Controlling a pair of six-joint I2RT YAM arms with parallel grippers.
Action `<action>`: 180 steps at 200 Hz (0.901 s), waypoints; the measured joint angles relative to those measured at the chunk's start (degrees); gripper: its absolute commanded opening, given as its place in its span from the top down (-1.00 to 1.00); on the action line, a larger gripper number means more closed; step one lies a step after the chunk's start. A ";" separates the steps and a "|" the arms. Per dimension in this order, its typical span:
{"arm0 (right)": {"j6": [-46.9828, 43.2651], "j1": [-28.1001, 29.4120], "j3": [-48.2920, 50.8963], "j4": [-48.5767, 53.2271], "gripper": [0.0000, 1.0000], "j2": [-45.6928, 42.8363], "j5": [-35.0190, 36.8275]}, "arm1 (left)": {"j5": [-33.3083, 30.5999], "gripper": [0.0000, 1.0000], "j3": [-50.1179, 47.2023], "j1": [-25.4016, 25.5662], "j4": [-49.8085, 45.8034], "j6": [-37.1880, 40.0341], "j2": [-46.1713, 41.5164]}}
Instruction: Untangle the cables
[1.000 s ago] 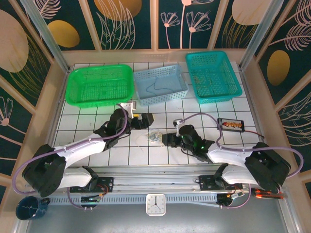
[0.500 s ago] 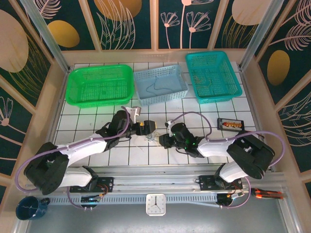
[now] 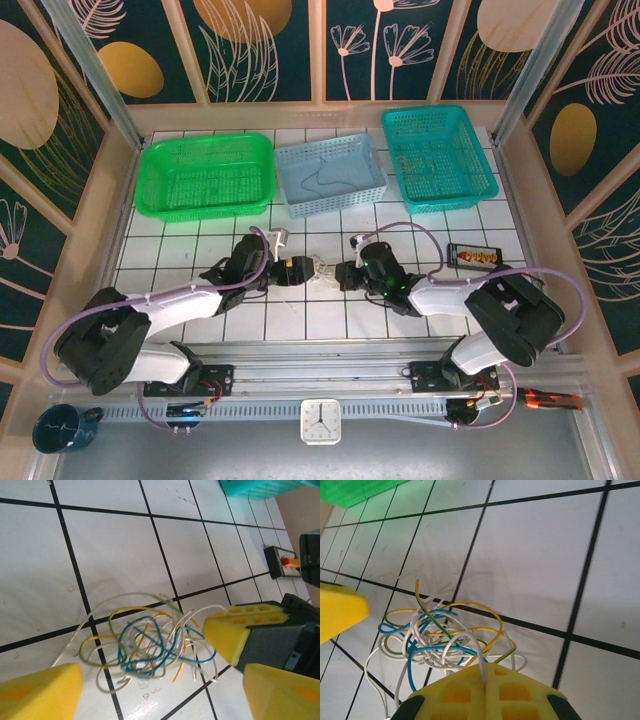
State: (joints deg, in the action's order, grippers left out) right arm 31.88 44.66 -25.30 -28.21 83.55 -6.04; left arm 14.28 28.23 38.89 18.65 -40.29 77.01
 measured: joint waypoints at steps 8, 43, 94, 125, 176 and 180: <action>0.20 -0.26 0.26 -0.04 1.00 -0.15 -0.09 | -0.07 -0.41 0.00 0.00 0.37 0.20 0.42; 0.61 -0.44 0.35 -0.39 1.00 -0.15 -1.03 | 0.46 -0.19 0.00 0.00 1.97 1.11 2.84; 1.33 -0.44 0.35 -1.42 1.00 -0.13 -1.99 | 1.99 -0.12 0.79 0.00 4.87 2.60 6.01; 1.51 -0.44 0.35 -1.62 1.00 -0.13 -2.03 | 2.69 -0.01 2.62 0.07 6.80 2.82 9.18; 1.51 -0.44 0.35 -1.62 1.00 -0.13 -2.05 | 3.54 0.57 3.50 0.55 8.81 3.37 13.29; 1.53 -0.44 0.35 -1.62 1.00 -0.13 -2.03 | 3.54 0.65 3.50 0.55 8.90 3.17 13.40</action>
State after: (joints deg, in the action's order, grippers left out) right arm 33.41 44.23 -24.95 -29.82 83.42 -8.08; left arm 17.82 31.73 39.44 27.55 -37.12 90.41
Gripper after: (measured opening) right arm 0.049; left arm 0.267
